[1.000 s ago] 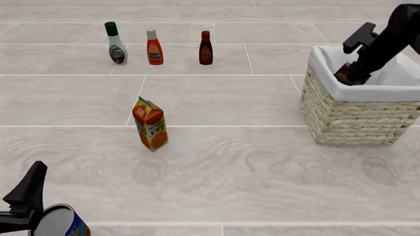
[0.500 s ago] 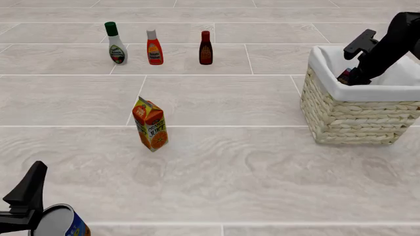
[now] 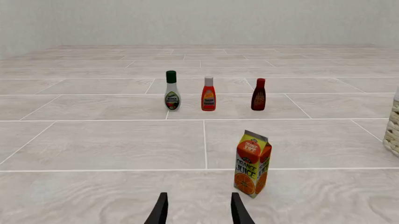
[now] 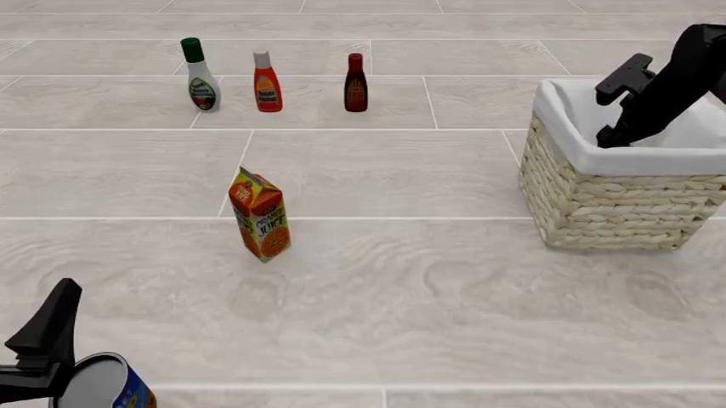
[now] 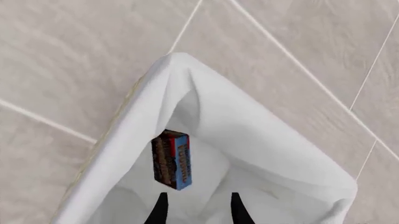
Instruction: Pick the chocolate pudding and place it in the basket.
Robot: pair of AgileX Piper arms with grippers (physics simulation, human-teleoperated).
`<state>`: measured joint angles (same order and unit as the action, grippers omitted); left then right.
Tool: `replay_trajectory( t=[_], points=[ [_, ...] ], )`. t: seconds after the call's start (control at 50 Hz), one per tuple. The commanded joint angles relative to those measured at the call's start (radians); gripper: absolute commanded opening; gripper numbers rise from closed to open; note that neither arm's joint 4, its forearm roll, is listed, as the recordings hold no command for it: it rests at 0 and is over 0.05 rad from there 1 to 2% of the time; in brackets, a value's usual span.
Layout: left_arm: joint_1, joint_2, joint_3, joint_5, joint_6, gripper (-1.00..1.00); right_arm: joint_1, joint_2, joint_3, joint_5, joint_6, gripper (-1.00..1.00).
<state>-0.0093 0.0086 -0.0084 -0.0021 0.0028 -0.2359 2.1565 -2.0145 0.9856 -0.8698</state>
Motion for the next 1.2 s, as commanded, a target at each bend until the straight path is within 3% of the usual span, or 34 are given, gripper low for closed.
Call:
replay_trajectory(
  t=[0.02,0.66,1.2],
  points=[
    [0.000,-0.003,0.002,0.000,0.000,1.00,0.002,-0.004,0.009,-0.006,0.008,1.00],
    [0.000,-0.003,0.002,0.000,0.000,1.00,-0.004,-0.100,0.008,0.030,0.001,1.00],
    [0.000,-0.003,0.002,0.000,0.000,1.00,-0.016,-0.315,0.208,0.001,-0.012,1.00]
  ],
)
